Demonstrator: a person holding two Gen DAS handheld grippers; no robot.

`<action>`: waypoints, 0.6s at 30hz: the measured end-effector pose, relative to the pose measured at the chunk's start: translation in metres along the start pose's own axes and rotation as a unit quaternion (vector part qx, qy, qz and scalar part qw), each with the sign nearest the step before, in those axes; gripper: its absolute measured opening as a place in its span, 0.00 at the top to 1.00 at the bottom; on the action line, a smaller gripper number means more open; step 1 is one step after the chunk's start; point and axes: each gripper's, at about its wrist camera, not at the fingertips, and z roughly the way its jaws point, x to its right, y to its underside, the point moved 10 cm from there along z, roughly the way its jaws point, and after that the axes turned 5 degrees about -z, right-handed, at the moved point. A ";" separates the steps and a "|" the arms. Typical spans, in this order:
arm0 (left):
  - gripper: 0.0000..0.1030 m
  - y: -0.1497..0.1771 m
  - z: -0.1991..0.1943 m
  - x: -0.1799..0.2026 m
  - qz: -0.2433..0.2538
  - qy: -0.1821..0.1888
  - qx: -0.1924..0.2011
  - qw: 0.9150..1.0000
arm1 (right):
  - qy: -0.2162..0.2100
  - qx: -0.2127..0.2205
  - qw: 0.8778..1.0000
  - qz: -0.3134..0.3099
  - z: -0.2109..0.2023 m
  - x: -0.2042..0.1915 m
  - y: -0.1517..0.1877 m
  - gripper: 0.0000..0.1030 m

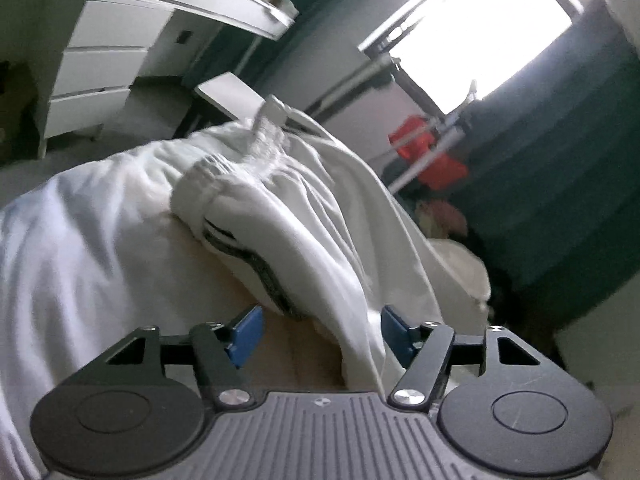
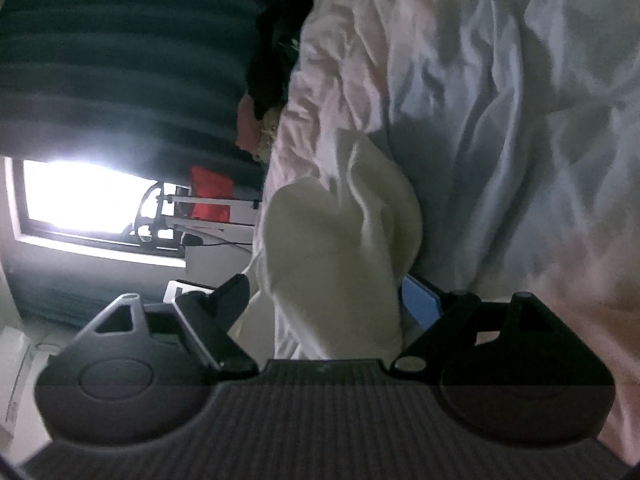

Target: Fold clothes

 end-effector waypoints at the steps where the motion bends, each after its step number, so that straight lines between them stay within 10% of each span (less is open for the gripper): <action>1: 0.31 -0.003 0.000 -0.002 -0.006 -0.002 0.005 1.000 | 0.001 -0.003 1.000 0.002 0.006 0.003 -0.003 0.17; 8: 0.30 -0.008 0.016 -0.021 -0.065 -0.016 0.002 0.998 | 0.041 0.013 0.994 -0.098 0.040 0.008 -0.026 0.19; 13: 0.30 -0.008 0.030 -0.038 -0.113 -0.025 -0.003 0.993 | 0.056 0.009 0.998 -0.003 0.065 0.047 -0.026 0.38; 18: 0.28 -0.010 0.040 -0.047 -0.136 -0.018 -0.006 0.990 | 0.068 -0.002 0.996 -0.061 0.087 0.037 -0.020 0.73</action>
